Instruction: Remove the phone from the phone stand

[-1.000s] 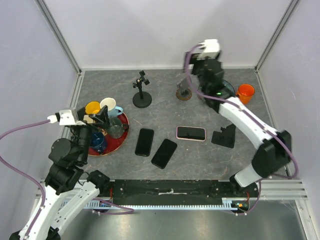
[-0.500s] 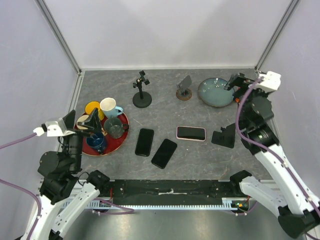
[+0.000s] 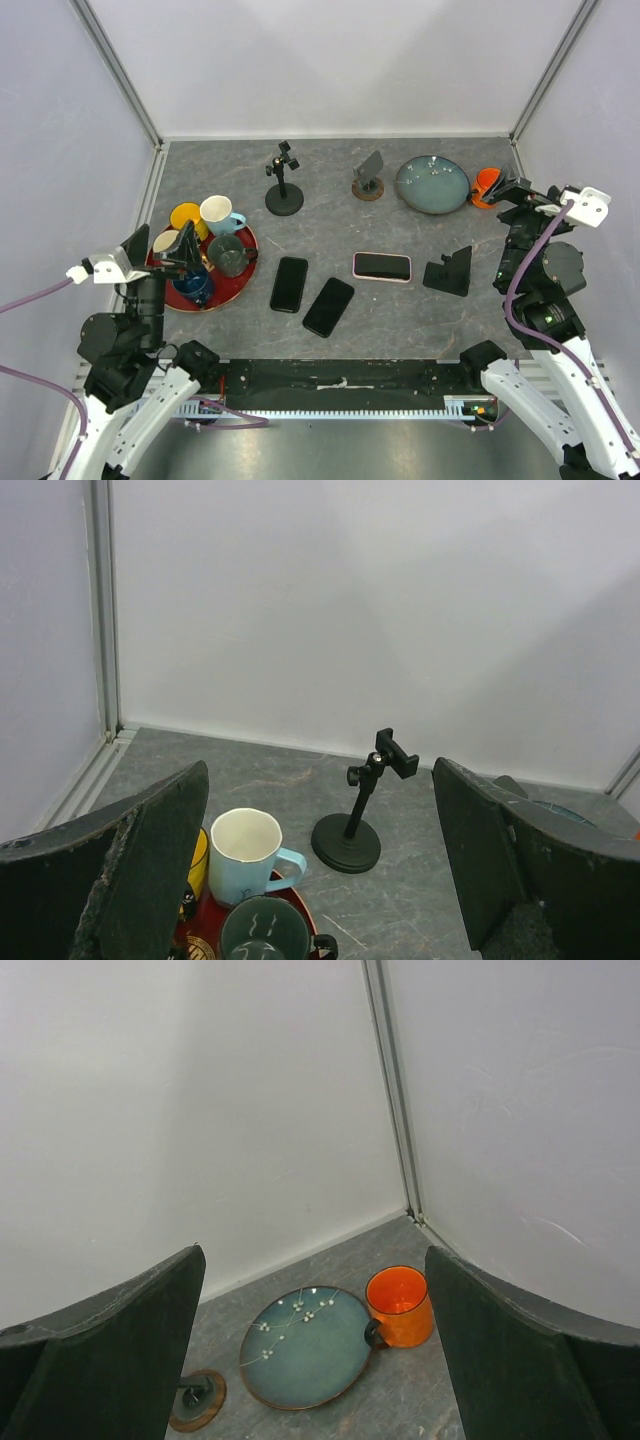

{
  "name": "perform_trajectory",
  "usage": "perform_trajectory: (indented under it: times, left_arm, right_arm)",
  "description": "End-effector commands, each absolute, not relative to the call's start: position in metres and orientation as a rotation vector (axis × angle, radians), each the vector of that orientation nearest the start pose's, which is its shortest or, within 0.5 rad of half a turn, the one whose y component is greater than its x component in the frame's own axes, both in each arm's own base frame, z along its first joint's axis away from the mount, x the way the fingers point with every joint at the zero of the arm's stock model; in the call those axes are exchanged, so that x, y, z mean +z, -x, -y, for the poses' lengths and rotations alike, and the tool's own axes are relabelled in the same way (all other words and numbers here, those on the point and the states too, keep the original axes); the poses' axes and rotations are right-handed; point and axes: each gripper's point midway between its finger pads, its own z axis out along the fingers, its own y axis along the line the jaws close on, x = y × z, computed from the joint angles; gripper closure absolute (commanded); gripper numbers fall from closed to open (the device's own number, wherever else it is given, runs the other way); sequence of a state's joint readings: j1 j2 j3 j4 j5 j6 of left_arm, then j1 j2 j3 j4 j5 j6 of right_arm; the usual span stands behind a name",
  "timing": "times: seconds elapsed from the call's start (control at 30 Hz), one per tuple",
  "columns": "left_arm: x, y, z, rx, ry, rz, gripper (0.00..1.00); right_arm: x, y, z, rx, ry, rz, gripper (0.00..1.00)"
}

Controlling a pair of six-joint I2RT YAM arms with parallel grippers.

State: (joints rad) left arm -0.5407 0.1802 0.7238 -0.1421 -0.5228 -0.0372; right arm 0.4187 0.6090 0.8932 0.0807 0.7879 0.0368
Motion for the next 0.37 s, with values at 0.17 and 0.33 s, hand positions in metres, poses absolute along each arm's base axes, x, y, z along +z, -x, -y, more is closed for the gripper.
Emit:
perform_trajectory:
  times: [0.17,0.33]
  left_arm:
    - [0.3948,-0.1850,0.0109,-0.182,0.138,-1.195,0.00]
    - [0.3967,-0.1839,0.0119,-0.189,0.133,-1.187,0.00]
  right_arm:
    - [0.4349,-0.2490,0.0245,-0.102,-0.436,-1.231,0.02]
    - [0.4363,-0.2504,0.0218,-0.097,-0.419,-1.238,0.02]
